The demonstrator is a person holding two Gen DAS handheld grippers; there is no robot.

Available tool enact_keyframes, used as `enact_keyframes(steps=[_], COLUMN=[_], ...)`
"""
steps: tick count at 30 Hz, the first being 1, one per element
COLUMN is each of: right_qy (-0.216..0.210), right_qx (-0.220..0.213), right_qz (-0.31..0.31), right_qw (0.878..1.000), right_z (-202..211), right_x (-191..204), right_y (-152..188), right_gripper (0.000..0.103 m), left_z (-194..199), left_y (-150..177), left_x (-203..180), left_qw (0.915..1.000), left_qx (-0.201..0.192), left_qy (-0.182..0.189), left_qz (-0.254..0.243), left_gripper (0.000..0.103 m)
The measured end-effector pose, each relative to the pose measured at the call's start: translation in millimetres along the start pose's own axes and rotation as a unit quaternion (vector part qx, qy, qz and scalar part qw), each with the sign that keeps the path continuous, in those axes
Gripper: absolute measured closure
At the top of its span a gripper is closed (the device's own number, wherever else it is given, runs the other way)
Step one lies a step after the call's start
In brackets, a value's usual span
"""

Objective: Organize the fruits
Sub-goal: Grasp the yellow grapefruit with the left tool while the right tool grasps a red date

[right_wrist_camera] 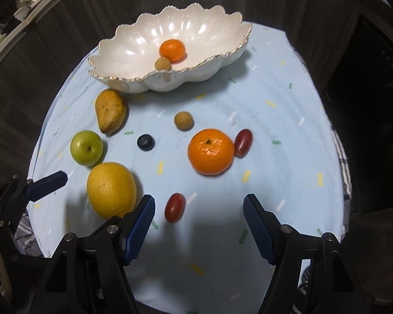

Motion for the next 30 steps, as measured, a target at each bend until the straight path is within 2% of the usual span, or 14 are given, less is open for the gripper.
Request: enact_keyframes(steps=[4,12,17,23,27,30], right_qy=[-0.005,-0.008,-0.009,-0.011,0.0,0.018], right_qx=[0.014,0.036,0.047,0.063,0.064,0.065], right_qz=[-0.005,-0.013,-0.013,-0.025,-0.02,-0.013], right_qw=[1.0,0.999,0.999,0.998,0.998,0.998], right_z=[-8,-23,-30,-40,-42,-44], right_x=[3,6,8,10,13,17], right_y=[1,-2,-4,-4,-5,-6], right_gripper=[0.041,0.043,0.052,0.056,0.057,0.064], left_z=[-6,-18,-24,-31,-35,-37], left_y=[1,1,2,3,4,4], left_x=[0,-1,1,3,3,4], left_qw=[1.0,1.0,0.9999,0.9998,0.9998,0.9997], left_qx=[0.003,0.006,0.01,0.016,0.018,0.02], left_qy=[0.004,0.006,0.006,0.007,0.008,0.011], left_qz=[0.0,0.003,0.004,0.007,0.009,0.011], left_gripper=[0.018,0.019,0.019,0.02,0.021,0.021])
Point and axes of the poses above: each gripper's, at about its wrist camera, not at the fingertips, and z roughly against the way its jaws point, x to its left, y to its underside, the point moved 3 cm from there along -z, roughly the way its jaws point, and after that the axes turned 3 degrees about -x, right-handed, at the moved point
